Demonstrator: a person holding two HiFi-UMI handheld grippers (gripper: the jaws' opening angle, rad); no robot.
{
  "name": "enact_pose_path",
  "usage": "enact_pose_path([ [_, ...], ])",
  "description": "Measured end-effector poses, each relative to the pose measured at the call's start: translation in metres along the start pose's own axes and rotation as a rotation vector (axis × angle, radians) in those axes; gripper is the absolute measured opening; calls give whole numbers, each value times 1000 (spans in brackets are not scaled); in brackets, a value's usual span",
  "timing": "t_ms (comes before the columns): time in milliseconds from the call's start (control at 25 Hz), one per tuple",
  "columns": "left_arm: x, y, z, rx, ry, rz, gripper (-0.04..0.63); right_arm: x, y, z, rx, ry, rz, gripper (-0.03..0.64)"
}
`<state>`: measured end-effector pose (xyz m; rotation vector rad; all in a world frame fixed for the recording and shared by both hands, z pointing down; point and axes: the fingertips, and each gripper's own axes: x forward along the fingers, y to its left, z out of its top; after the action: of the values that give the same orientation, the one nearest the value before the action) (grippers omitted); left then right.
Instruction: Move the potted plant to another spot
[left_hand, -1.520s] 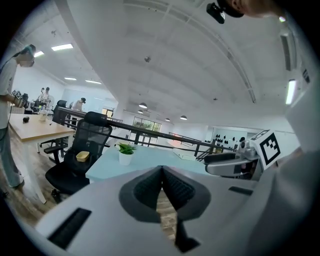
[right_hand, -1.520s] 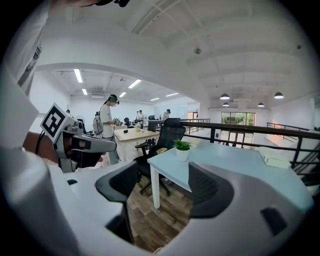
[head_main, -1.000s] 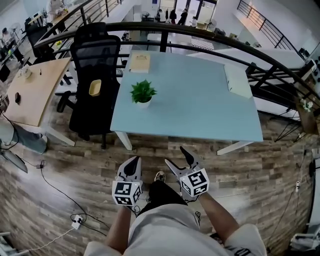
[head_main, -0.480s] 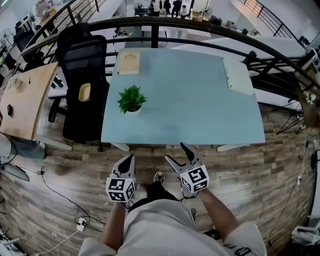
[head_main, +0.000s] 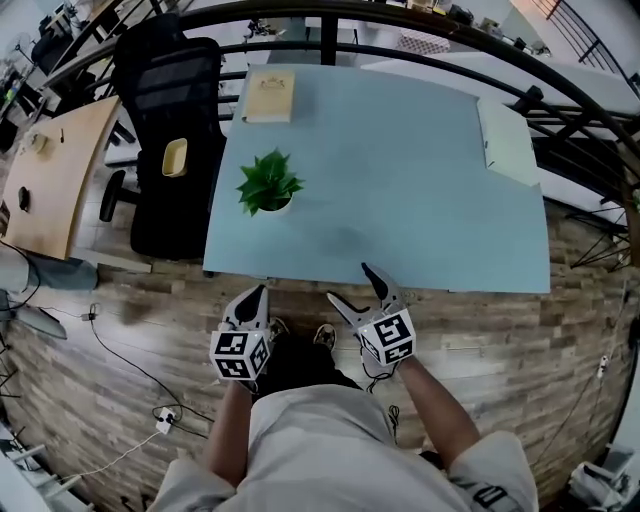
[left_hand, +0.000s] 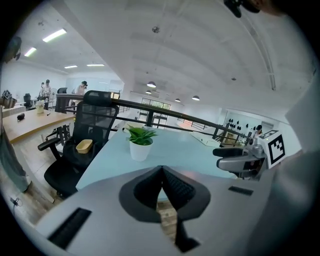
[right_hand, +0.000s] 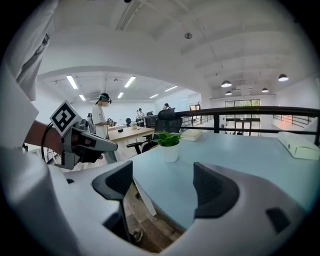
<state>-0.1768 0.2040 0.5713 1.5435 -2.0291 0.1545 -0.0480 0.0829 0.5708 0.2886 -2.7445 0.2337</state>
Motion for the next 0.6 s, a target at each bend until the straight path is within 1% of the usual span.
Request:
enact_pose_path([
  [200,22,17,-1,-14,8,26,11,39,-8,7,16,-6,15,391],
  [400,42,32,-6,-31,31,21,11,74,-9,13,16,-3,19,403],
  [600,57,55,6,-39,35,21,11,111,-6,24,-9,5,31,414],
])
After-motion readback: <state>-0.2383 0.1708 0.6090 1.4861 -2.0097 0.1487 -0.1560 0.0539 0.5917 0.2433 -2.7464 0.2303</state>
